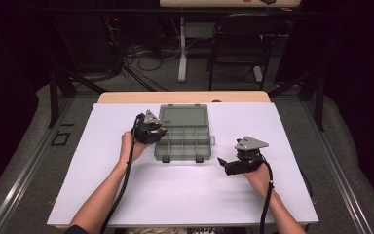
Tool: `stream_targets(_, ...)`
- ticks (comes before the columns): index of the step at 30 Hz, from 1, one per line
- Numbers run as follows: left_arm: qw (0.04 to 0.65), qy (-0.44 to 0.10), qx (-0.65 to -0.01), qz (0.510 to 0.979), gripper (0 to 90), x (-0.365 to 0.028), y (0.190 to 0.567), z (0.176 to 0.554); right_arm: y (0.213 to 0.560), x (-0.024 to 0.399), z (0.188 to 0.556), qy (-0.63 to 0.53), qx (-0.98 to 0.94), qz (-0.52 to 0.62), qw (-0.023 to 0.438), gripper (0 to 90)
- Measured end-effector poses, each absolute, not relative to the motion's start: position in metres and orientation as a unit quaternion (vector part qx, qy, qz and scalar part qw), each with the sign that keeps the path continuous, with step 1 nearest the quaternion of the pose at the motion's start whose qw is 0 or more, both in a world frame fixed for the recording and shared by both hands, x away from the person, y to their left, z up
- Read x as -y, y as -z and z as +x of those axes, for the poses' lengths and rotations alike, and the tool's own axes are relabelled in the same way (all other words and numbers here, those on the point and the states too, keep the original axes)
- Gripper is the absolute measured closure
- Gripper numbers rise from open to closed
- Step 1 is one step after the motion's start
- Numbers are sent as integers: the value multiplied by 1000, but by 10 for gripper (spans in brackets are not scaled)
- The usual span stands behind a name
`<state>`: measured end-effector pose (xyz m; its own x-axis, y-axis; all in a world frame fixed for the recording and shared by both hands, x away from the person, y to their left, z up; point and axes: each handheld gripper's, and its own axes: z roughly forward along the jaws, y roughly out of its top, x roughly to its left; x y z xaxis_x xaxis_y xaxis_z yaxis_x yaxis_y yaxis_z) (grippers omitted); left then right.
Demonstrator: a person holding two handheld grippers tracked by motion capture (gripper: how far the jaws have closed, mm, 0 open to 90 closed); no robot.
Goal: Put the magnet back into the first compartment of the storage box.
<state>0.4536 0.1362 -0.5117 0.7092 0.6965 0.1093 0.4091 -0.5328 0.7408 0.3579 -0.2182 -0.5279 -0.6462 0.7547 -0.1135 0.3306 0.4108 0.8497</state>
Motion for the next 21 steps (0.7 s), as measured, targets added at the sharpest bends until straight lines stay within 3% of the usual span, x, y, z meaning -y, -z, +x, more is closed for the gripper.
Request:
stream_targets(20, 359, -175, -347, 849, 628, -133, 523, 464, 527, 216, 357, -424, -804, 335, 249, 1)
stream_targets(21, 358, -175, -346, 849, 563, -133, 523, 463, 527, 216, 357, -425, -803, 334, 249, 0)
